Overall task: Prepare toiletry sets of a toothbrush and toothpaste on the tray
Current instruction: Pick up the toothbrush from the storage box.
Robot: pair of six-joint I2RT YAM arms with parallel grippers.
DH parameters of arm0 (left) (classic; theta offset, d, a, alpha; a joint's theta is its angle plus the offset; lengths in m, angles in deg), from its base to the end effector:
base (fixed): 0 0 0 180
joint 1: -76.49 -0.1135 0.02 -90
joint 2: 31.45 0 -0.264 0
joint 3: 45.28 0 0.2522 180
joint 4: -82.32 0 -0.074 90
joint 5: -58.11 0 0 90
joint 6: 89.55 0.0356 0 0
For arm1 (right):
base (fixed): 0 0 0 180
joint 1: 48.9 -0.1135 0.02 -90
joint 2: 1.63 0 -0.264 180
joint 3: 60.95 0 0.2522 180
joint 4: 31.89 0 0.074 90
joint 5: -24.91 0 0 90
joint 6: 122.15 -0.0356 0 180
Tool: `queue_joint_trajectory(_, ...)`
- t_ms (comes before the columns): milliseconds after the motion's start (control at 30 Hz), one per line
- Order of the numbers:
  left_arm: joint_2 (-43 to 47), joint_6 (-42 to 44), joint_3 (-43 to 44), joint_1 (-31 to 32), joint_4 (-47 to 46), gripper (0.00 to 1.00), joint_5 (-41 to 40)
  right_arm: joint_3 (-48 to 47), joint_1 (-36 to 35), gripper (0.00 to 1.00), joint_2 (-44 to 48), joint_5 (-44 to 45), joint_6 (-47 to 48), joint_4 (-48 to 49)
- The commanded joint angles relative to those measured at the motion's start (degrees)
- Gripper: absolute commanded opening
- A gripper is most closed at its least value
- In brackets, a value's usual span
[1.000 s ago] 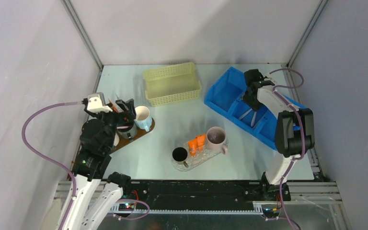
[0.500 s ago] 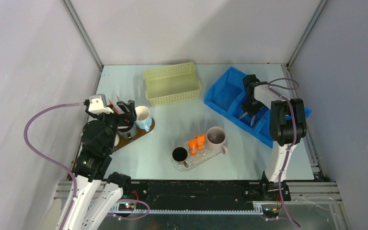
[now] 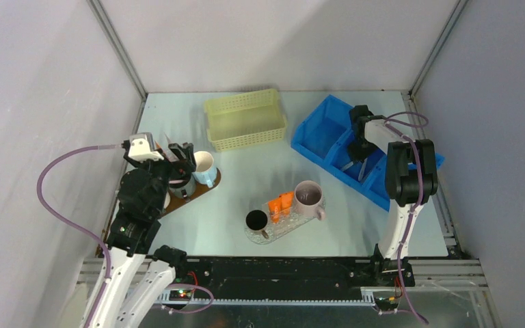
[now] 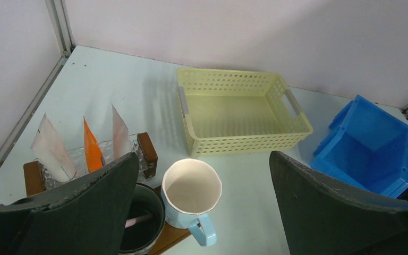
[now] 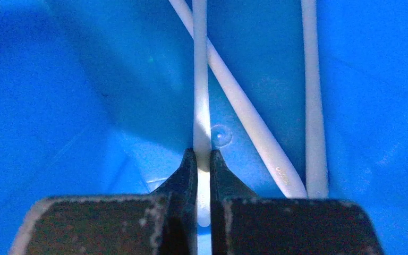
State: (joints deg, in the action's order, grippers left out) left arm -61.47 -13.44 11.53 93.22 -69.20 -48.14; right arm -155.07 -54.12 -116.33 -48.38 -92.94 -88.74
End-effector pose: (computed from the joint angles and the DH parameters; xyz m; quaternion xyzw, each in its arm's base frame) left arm 0.1223 -0.0263 0.3561 -0.0808 0.7125 -0.0843 0.6919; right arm 0.3893 0.0253 0.1592 0.4725 0.8626 -0.0621 0.1695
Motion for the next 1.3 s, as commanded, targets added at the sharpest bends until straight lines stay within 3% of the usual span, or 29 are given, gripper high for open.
queue_joint_trajectory(0,-0.9,0.8,1.2,-0.2,-1.7,1.0,0.9,-1.1,0.4,0.0,1.6,1.7,1.9,-0.8)
queue_joint_trajectory(400,-2.7,0.6,3.8,-0.2,-2.5,1.0,3.0,1.1,-0.5,0.0,15.4,4.6,12.3,1.7)
queue_joint_trajectory(600,-3.5,0.7,5.2,-0.2,-4.0,1.0,6.3,5.0,-3.2,0.0,24.3,1.9,24.8,8.2)
queue_joint_trajectory(933,-5.8,3.5,7.8,-0.2,-7.9,1.0,16.9,13.0,-6.9,0.0,40.1,-18.6,45.0,24.4)
queue_joint_trajectory(1267,-10.4,1.8,10.0,-0.2,-16.2,1.0,37.7,17.0,-10.9,0.0,51.9,-46.0,55.7,35.2)
